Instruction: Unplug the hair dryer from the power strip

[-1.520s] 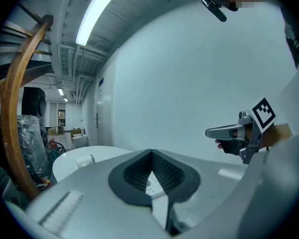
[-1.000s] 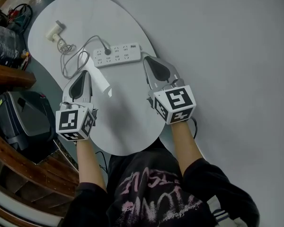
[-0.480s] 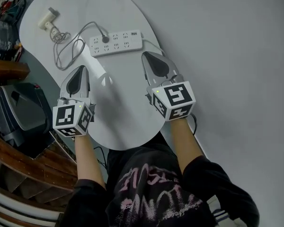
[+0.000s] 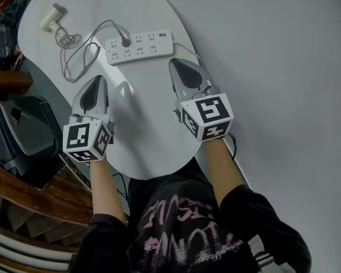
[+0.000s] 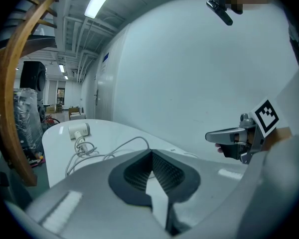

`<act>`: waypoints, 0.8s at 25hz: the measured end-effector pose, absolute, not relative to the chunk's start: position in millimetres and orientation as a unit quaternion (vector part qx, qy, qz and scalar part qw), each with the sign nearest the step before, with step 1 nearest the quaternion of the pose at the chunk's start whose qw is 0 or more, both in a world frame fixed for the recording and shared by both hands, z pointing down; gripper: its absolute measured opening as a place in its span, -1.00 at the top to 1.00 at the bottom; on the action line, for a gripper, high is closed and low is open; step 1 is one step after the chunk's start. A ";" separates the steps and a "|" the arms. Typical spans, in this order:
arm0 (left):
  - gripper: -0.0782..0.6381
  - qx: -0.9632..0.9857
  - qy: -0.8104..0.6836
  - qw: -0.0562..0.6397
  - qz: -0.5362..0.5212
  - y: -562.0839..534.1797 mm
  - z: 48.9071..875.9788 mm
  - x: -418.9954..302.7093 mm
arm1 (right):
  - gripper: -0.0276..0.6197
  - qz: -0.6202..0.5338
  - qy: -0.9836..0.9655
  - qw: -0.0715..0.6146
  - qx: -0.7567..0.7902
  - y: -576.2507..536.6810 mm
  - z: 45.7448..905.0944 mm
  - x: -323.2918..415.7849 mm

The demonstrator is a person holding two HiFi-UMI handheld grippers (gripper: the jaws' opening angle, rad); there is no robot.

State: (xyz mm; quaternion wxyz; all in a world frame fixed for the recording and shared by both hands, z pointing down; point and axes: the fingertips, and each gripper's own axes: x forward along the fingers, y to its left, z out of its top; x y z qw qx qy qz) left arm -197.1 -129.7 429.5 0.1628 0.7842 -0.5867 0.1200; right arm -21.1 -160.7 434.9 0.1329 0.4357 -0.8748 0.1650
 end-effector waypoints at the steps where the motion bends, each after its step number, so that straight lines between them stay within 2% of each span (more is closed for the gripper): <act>1: 0.78 0.785 -0.585 0.163 0.120 -130.6 429.9 -196.8 | 0.88 0.167 -0.875 0.134 0.434 -162.5 435.9 -22.5; 7: 0.78 0.785 -0.583 0.169 0.124 -134.3 436.4 -197.3 | 0.88 0.175 -0.871 0.150 0.434 -174.7 447.9 -28.3; 10: 0.78 0.785 -0.582 0.170 0.124 -136.3 437.0 -197.2 | 0.78 0.178 -0.869 0.157 0.434 -181.9 451.9 -31.5; 16: 0.78 0.784 -0.584 0.172 0.124 -138.1 438.0 -200.5 | 0.71 0.170 -0.873 0.176 0.423 -195.1 460.1 -46.4; 18: 0.78 0.783 -0.584 0.172 0.126 -138.3 439.0 -202.1 | 0.62 0.170 -0.874 0.180 0.419 -199.9 464.4 -51.4; 20: 0.78 0.782 -0.585 0.173 0.127 -138.9 439.3 -203.7 | 0.62 0.172 -0.873 0.183 0.418 -205.2 467.7 -54.7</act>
